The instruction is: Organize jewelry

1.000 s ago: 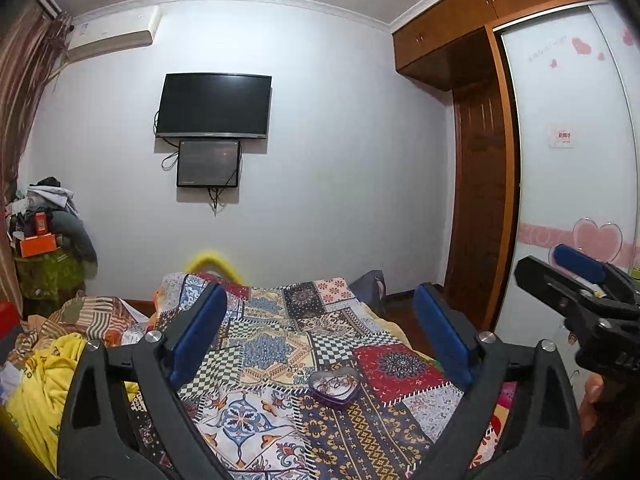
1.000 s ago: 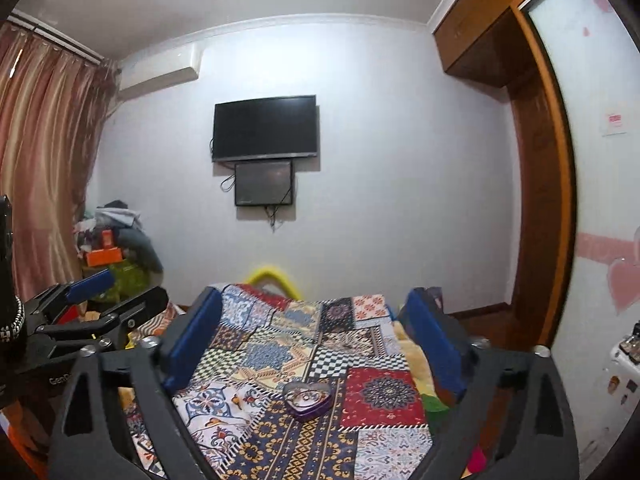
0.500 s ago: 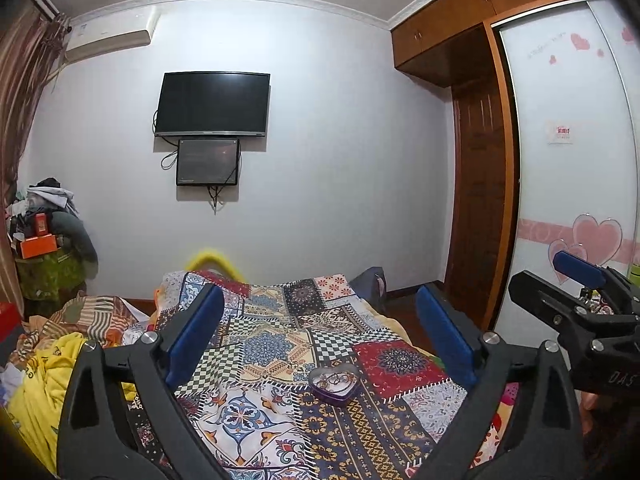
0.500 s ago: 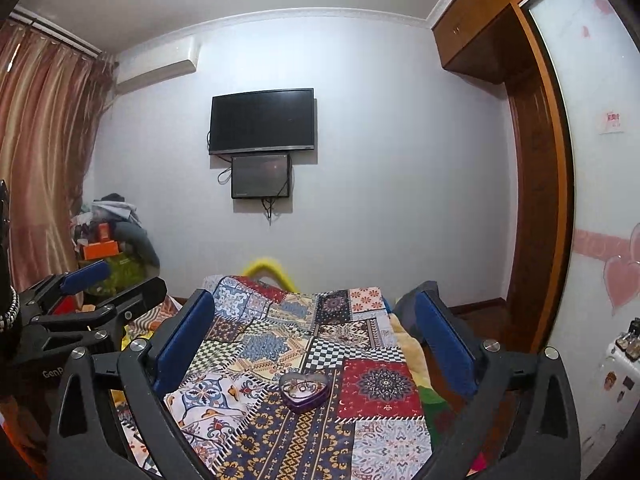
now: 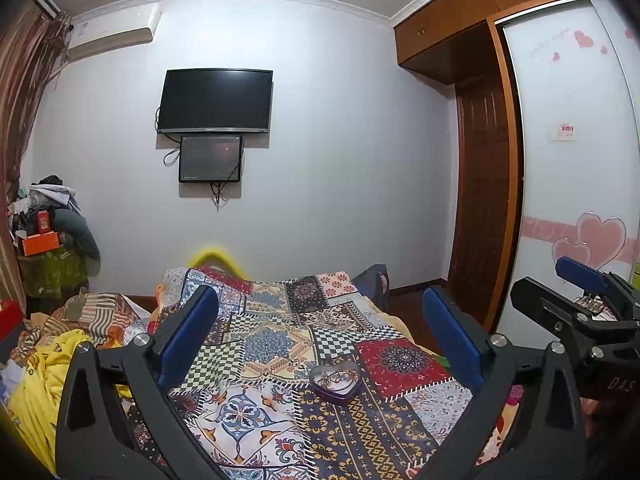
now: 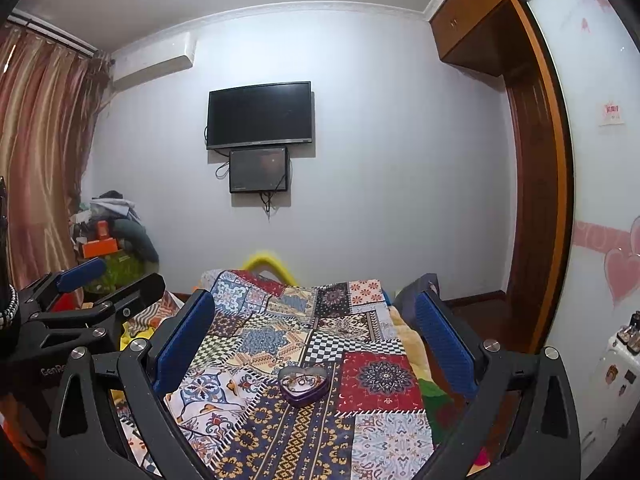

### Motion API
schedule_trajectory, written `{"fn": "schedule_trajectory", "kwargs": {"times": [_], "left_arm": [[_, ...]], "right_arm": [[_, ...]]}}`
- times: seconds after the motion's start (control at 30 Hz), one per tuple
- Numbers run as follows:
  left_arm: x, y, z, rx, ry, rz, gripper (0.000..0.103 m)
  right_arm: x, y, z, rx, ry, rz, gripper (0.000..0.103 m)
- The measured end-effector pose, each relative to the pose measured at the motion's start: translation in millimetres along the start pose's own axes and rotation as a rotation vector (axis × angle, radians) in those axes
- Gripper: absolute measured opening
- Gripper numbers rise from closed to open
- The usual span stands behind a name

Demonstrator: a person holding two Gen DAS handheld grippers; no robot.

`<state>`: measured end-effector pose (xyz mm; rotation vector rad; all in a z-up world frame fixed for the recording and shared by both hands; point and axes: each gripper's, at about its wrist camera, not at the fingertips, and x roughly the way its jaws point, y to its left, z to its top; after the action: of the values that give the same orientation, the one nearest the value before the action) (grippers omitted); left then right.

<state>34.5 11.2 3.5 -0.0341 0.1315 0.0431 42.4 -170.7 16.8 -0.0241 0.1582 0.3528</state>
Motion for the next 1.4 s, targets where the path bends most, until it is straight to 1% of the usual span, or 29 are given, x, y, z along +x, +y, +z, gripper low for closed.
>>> {"fn": "schedule_trajectory", "kwargs": {"times": [0.67, 1.07, 1.4], "left_arm": [[2.6, -2.1, -0.8, -0.026, 0.014, -0.023, 0.103], [1.3, 1.2, 1.0, -0.048, 0.028, -0.035, 0.103], [-1.4, 0.6, 1.2, -0.046, 0.026, -0.044, 0.103]], "right_arm": [[-1.9, -5.2, 0.8, 0.013, 0.017, -0.008, 0.100], [-5.8, -5.4, 3.0, 0.015, 0.010, -0.007, 0.100], [-6.8, -5.5, 4.1, 0.016, 0.000, -0.005, 0.100]]}}
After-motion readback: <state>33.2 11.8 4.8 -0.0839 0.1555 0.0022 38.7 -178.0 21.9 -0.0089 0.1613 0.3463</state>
